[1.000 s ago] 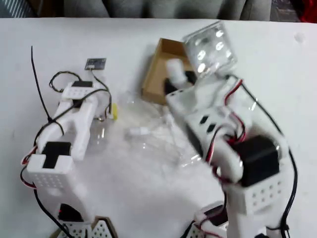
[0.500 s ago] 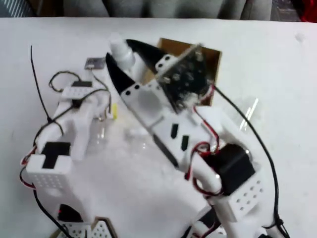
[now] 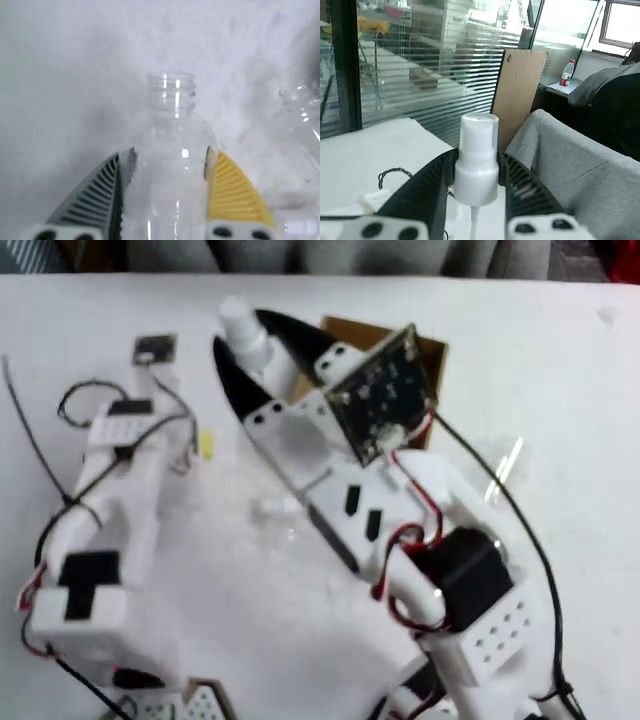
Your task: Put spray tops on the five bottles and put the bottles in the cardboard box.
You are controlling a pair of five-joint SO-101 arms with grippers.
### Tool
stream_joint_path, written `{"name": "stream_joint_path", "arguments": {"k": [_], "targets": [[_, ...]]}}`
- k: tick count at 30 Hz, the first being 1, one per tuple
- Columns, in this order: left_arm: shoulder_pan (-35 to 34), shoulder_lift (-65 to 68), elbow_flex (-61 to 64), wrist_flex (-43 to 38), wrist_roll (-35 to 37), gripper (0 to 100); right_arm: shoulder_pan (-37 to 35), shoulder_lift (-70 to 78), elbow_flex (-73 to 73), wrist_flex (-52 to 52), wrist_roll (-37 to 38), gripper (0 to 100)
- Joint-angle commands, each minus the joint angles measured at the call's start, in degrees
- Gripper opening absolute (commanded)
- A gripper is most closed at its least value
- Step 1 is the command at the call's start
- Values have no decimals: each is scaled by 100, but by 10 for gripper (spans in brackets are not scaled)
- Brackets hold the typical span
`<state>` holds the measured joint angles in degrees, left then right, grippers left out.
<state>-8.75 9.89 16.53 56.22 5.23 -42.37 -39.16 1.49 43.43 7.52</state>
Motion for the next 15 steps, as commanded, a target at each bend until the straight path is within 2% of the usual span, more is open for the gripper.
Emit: {"name": "stream_joint_path", "arguments": {"k": [1, 5, 11, 15], "targets": [[13, -1218, 299, -105, -53, 20, 13, 145, -70, -418, -765, 18], [57, -2176, 712, -114, -53, 20, 22, 488, -53, -901, -1257, 18], [48, -3741, 1336, -158, -53, 20, 48, 787, -53, -1218, -1292, 18], [57, -4840, 2031, -651, -53, 20, 66, 760, -88, -1218, -1292, 18]]}}
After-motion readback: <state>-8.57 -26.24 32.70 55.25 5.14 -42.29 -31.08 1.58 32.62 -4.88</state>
